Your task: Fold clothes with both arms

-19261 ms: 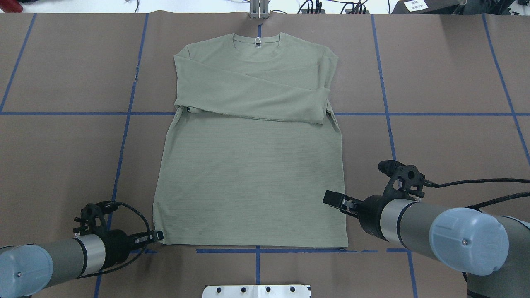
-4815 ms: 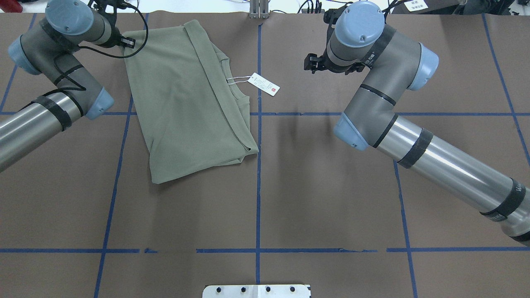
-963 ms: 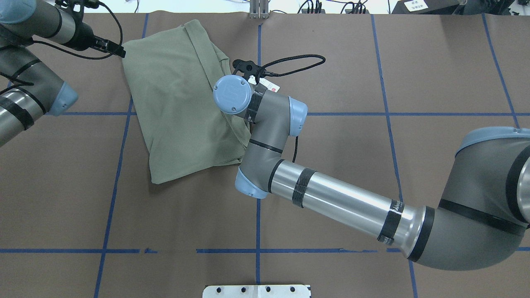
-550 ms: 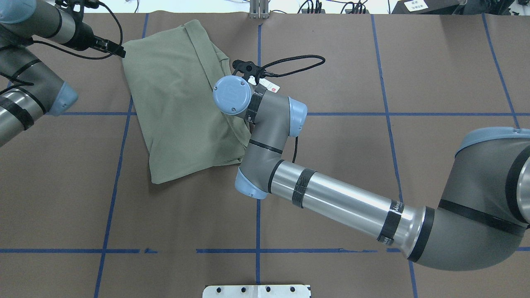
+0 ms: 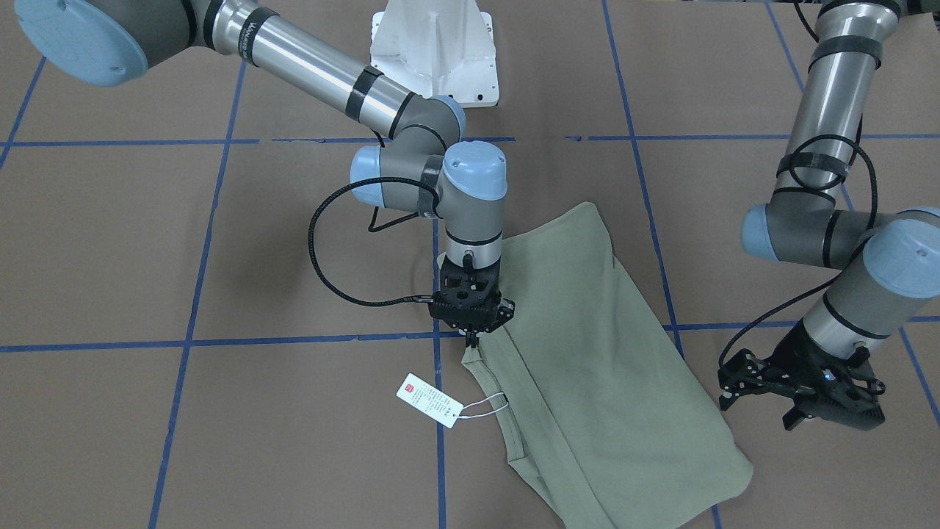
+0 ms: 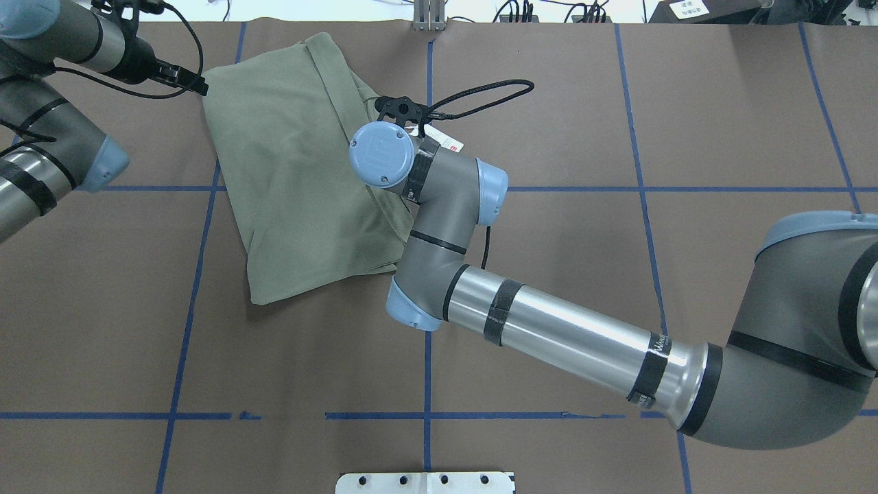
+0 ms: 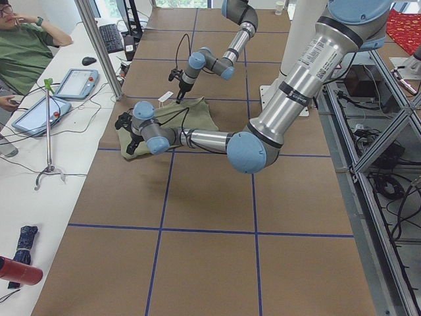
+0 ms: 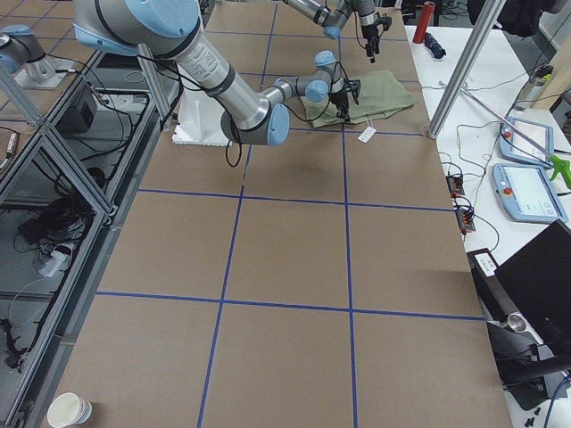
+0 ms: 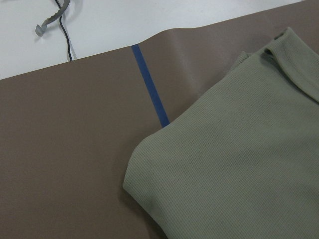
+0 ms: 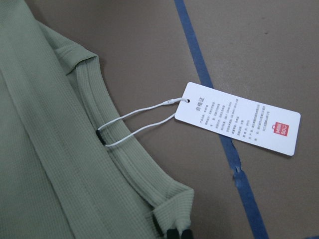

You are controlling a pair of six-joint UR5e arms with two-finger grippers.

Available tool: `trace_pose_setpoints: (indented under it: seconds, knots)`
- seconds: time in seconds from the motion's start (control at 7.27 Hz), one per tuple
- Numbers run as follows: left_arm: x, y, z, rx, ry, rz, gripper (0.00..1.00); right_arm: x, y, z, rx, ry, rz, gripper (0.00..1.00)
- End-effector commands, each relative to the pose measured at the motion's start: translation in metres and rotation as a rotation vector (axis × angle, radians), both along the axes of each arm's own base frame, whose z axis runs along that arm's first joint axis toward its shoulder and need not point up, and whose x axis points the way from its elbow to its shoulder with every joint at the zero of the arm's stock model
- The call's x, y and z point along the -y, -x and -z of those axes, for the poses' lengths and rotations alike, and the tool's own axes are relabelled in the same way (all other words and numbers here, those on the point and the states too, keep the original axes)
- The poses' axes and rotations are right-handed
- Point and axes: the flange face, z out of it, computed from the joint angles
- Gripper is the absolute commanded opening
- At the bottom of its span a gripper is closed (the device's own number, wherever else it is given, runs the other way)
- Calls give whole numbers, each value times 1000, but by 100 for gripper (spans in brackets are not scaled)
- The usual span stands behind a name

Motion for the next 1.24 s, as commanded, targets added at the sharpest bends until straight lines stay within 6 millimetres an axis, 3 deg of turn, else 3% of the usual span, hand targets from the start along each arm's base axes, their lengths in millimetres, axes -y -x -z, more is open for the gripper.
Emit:
trace_pose_setpoints:
  seconds: [0.0, 0.28, 0.55, 0.69, 0.83, 1.1]
  knots:
    - [0, 0, 0, 0, 0, 0, 100, -29, -35, -15, -7, 2, 13, 0]
    - [0, 0, 0, 0, -2, -1, 100, -76, -77, -48, -21, 8, 36, 0]
    - [0, 0, 0, 0, -2, -1, 100, -139, -110, -88, -56, -21, 54, 0]
    - [0, 0, 0, 0, 0, 0, 100, -167, -130, -97, -63, -30, 66, 0]
    - [0, 0, 1, -2, -3, 0, 100, -185, -143, -92, -72, -24, 78, 0]
    - [0, 0, 3, -5, -3, 0, 100, -208, -133, -91, -104, -40, 94, 0]
